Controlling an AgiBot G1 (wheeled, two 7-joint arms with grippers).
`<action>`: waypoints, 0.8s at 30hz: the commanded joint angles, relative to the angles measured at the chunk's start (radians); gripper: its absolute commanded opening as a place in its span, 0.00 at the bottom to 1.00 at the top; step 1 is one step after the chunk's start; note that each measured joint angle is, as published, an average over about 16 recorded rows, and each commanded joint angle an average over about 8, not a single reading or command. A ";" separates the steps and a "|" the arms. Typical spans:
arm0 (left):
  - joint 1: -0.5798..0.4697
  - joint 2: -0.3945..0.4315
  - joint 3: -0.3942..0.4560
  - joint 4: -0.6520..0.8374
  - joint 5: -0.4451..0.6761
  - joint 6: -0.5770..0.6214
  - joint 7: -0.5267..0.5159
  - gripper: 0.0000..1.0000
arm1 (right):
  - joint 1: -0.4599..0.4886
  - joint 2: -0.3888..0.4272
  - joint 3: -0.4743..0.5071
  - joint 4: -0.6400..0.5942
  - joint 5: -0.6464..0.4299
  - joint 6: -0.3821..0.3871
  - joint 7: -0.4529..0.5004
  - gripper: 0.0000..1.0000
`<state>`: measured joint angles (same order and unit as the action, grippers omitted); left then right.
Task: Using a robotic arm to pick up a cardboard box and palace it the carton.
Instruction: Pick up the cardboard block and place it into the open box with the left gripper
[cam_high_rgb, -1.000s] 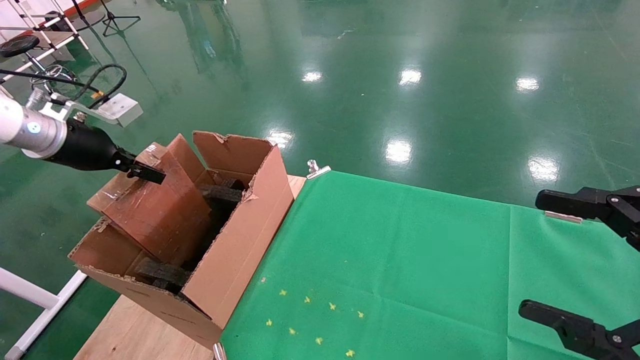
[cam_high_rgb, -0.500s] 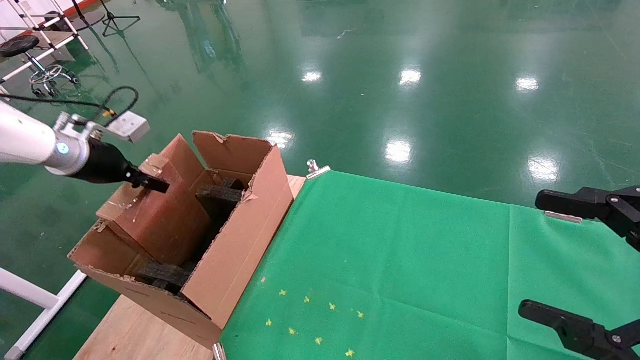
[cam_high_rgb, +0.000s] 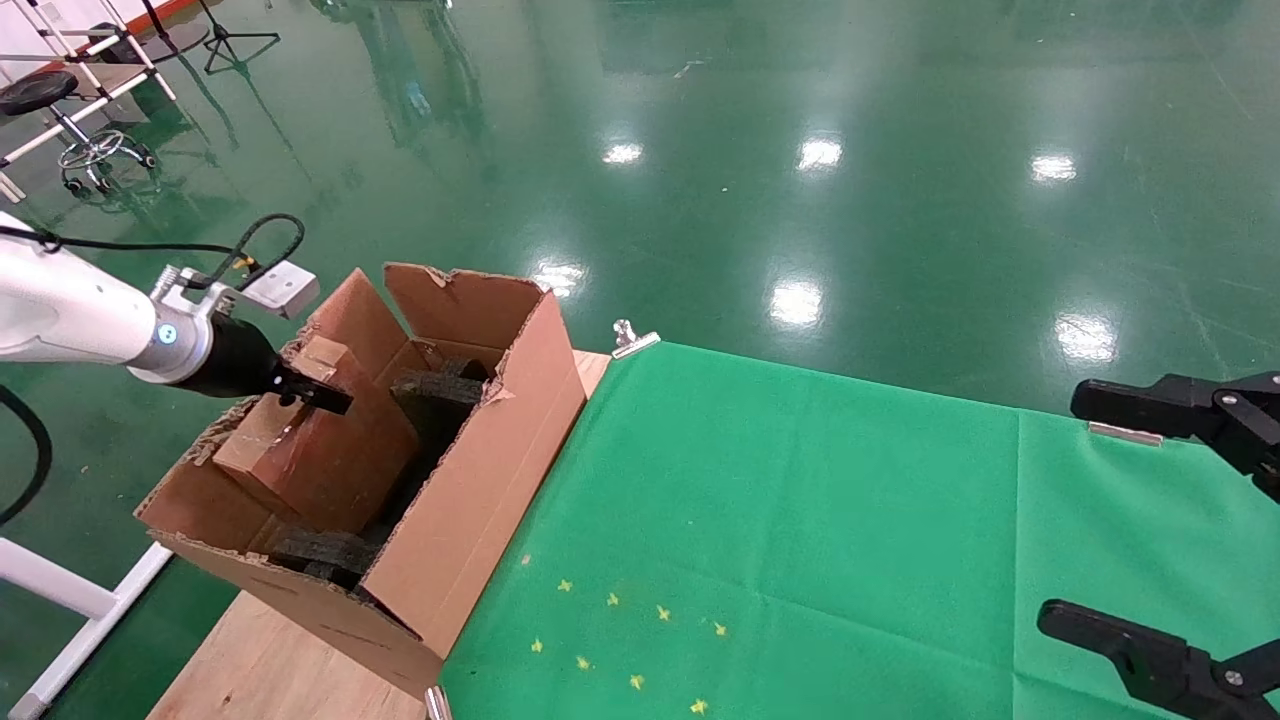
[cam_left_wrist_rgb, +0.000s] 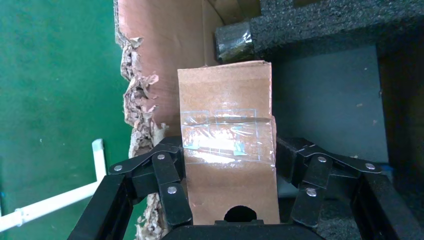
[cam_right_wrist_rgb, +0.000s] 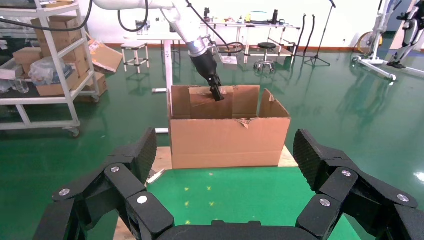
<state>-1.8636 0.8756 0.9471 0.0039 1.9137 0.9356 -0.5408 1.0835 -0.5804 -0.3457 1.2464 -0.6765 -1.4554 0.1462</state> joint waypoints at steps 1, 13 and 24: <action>0.009 0.005 0.001 0.003 0.002 -0.010 -0.003 0.00 | 0.000 0.000 0.000 0.000 0.000 0.000 0.000 1.00; 0.038 0.025 0.012 0.007 0.013 -0.043 -0.022 1.00 | 0.000 0.000 0.000 0.000 0.000 0.000 0.000 1.00; 0.037 0.023 0.012 0.008 0.017 -0.042 -0.022 1.00 | 0.000 0.000 0.000 0.000 0.000 0.000 0.000 1.00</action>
<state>-1.8263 0.8984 0.9592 0.0122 1.9304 0.8939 -0.5626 1.0833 -0.5803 -0.3456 1.2461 -0.6763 -1.4552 0.1462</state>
